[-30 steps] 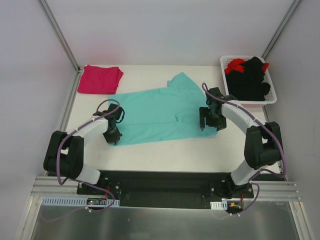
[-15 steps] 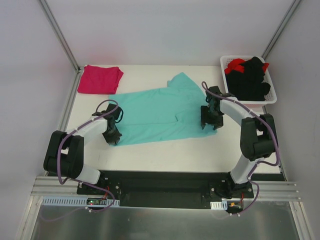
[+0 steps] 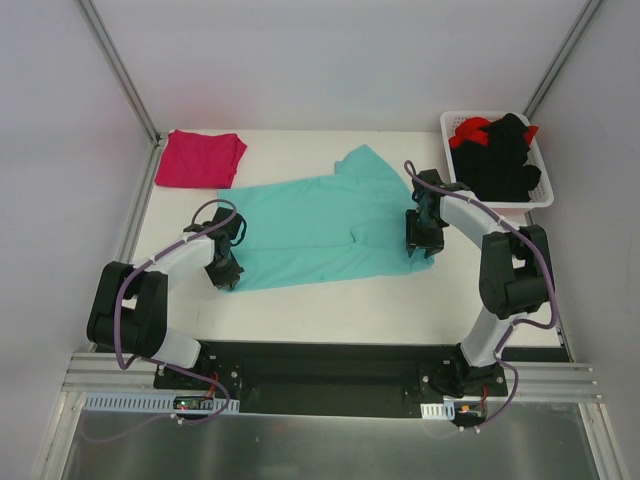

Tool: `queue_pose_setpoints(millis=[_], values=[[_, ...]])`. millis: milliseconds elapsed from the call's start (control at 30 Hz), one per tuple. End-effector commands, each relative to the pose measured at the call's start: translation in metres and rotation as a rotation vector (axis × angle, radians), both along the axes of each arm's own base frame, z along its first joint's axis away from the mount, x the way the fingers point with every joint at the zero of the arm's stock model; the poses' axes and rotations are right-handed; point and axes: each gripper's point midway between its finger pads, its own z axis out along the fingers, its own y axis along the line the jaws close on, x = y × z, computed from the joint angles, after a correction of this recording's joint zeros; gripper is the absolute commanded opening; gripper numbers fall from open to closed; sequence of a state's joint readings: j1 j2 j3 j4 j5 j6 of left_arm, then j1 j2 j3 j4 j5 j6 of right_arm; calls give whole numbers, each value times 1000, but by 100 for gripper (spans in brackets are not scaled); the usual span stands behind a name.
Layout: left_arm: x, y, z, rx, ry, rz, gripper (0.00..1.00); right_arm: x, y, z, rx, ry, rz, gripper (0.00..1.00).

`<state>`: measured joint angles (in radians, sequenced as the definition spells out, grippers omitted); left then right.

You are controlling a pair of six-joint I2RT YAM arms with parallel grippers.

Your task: Fold and stack the t-shirts

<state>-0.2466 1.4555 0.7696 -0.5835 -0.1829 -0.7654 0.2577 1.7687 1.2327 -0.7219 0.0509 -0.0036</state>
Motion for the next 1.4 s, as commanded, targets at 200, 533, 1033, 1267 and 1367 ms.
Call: queue_pose_setpoints(millis=[200, 533, 1033, 1267, 1367], values=[[-5, -3, -4, -39, 3, -3, 8, -8, 7, 47, -5, -65, 36, 47], [-5, -3, -2, -42, -6, -7, 8, 1, 19, 34, -31, -27, 65, 25], [-2, -4, 9, -48, -34, -15, 8, 3, -7, -10, -94, 59, 14, 9], [-3, -3, 8, -47, -31, -10, 8, -4, -27, -13, -150, 76, -5, 8], [-4, -3, 8, -46, -29, -10, 8, -7, -30, -19, -153, 86, -10, 6]])
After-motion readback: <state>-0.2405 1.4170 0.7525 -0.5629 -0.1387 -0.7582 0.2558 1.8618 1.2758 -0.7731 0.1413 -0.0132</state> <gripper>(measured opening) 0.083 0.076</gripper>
